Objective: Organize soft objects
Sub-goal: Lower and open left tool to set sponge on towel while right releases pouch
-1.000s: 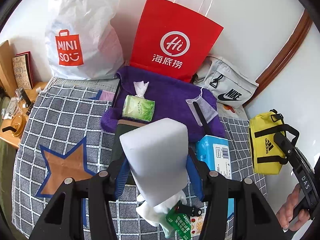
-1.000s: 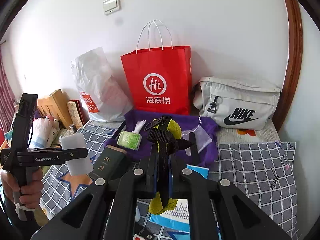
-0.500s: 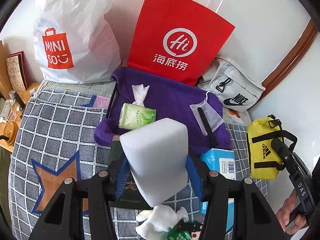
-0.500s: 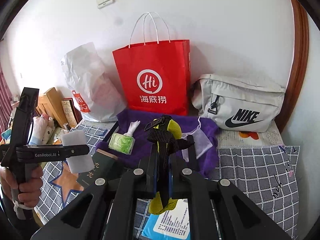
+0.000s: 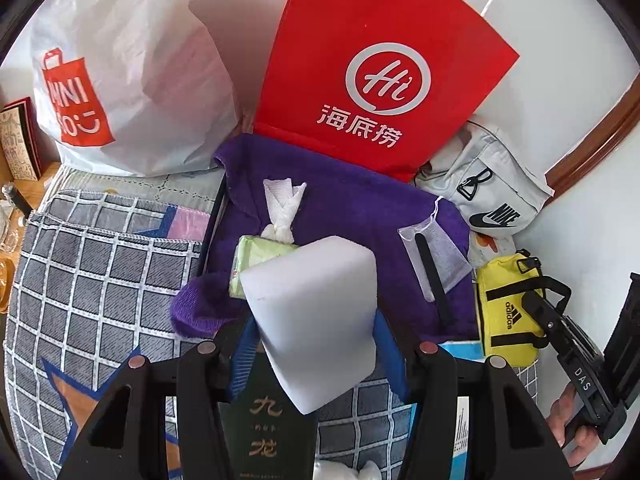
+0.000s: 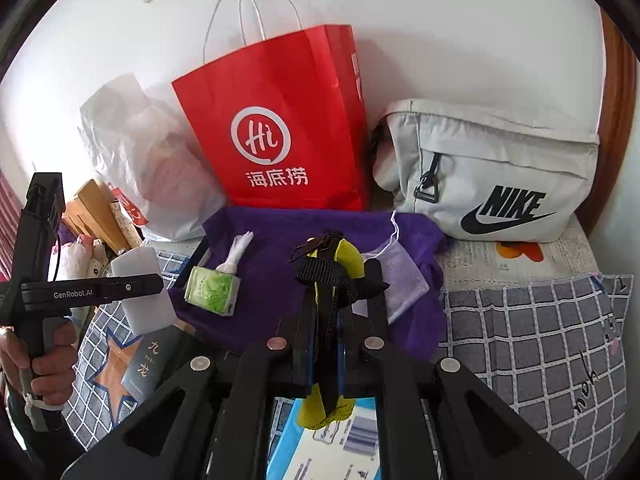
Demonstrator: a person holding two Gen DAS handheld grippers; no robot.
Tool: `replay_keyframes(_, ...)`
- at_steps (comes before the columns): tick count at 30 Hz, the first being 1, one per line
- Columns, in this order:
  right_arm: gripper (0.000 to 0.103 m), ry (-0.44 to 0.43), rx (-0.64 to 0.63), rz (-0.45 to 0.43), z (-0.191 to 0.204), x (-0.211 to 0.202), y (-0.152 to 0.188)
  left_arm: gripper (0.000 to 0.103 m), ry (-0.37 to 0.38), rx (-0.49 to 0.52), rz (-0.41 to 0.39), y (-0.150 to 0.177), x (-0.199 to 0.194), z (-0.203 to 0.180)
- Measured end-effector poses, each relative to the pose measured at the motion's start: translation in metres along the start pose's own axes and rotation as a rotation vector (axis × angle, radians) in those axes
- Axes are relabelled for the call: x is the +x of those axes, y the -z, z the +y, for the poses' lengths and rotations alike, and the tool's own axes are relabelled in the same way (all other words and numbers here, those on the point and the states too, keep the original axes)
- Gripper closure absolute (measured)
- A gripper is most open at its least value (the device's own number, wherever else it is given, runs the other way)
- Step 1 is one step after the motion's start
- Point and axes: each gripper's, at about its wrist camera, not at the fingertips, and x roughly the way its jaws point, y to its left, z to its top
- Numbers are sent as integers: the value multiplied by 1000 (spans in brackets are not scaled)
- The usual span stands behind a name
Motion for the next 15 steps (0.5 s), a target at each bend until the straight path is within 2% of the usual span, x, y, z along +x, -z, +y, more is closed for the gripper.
replay_keyframes(15,95,-120,58,94,-14,80,-22,51,10,-29,43,-30,43,-2)
